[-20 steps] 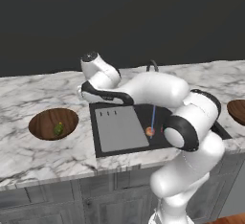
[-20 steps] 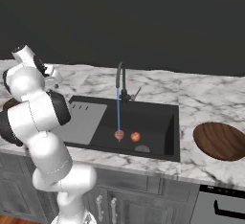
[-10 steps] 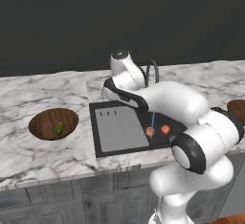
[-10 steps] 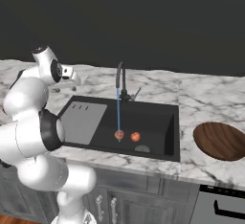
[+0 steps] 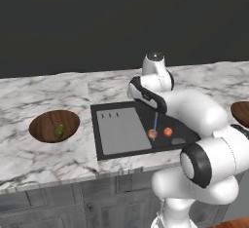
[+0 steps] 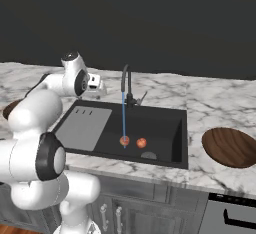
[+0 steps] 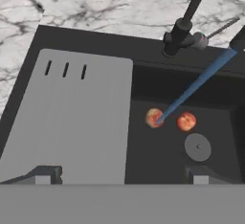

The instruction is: Pick the peachs from the sink and place them in one bowl. Place the cucumber in the other bowl. Then turn off the sink faucet.

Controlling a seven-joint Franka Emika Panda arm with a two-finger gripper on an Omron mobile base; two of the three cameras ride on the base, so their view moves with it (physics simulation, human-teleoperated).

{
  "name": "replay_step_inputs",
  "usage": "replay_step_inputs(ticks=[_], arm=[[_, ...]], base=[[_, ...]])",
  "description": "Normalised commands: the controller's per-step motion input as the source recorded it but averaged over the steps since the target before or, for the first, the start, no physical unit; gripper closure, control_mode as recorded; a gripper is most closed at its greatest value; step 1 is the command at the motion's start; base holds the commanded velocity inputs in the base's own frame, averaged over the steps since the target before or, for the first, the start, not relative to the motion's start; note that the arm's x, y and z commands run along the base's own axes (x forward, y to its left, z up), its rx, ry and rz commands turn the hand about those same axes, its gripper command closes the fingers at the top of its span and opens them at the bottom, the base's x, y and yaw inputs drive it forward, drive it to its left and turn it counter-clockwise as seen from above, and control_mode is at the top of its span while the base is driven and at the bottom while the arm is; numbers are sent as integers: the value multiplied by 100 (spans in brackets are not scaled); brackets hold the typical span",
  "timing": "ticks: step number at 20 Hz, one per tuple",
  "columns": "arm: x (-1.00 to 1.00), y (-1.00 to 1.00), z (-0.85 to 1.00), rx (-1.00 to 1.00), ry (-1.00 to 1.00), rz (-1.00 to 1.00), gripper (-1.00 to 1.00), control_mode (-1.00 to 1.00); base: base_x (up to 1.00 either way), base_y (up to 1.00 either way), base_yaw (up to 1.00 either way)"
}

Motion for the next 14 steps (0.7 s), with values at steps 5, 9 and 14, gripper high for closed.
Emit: replay_step_inputs(ticks=[5, 9, 14], arm=[[0, -82, 0, 6, 0, 0, -100, -100], [0, -78, 0, 2, 0, 0, -100, -100], [0, -74, 0, 0, 0, 0, -100, -100]], base=[[0, 0, 0], [0, 0, 0], [0, 0, 0]])
